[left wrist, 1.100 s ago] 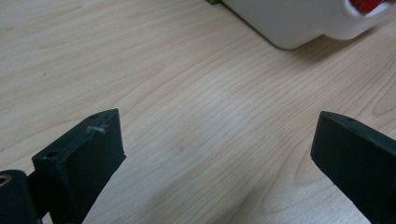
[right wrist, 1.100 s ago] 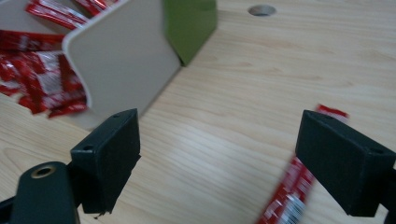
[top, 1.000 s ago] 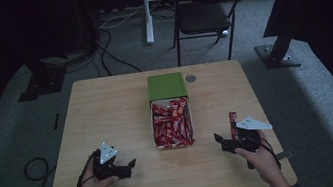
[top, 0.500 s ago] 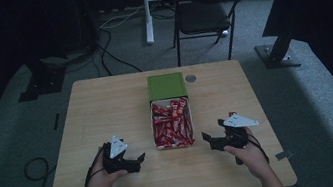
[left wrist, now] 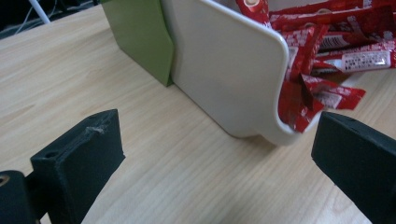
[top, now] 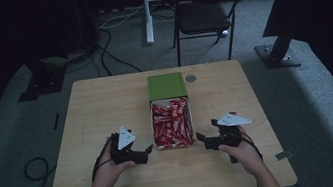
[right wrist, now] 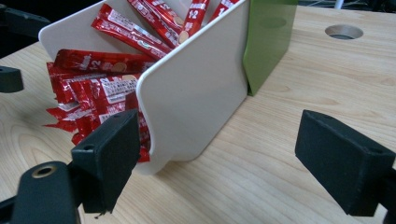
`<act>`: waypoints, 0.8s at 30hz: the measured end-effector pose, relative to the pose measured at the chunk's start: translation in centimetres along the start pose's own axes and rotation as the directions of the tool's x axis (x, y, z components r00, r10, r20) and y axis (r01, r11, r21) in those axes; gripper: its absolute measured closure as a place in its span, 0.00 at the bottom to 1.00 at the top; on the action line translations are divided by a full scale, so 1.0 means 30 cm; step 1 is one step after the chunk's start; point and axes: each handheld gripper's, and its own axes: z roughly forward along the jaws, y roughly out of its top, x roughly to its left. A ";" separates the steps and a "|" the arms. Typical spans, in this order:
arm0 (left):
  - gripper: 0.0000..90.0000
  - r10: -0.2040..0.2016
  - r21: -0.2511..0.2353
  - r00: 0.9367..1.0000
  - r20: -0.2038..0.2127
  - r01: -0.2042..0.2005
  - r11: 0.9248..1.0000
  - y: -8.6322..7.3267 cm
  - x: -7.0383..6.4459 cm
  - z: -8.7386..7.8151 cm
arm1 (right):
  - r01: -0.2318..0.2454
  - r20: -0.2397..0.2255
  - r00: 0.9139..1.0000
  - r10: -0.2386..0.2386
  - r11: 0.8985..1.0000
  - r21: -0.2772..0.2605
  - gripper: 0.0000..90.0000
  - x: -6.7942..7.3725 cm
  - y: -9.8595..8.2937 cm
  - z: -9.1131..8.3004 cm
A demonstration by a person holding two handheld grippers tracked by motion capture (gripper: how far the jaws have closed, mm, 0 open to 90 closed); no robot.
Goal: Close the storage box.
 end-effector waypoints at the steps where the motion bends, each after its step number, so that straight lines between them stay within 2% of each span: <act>1: 0.03 0.002 0.000 1.000 0.002 -0.002 1.000 0.005 0.001 0.004 | -0.002 0.000 1.000 0.002 1.000 0.000 0.15 0.000 0.001 0.003; 9: 0.03 0.008 -0.008 1.000 0.004 -0.008 1.000 0.035 0.008 0.028 | -0.010 -0.018 1.000 0.011 1.000 0.003 0.15 0.001 0.012 0.030; 18: 0.03 0.002 -0.007 1.000 0.013 -0.002 1.000 0.040 0.008 0.057 | 0.020 -0.026 0.999 -0.020 1.000 0.023 0.16 0.000 0.010 0.052; 24: 0.03 0.003 -0.008 1.000 0.011 -0.003 1.000 0.047 0.010 0.060 | 0.008 -0.024 1.000 -0.007 1.000 0.028 0.15 -0.004 0.011 0.059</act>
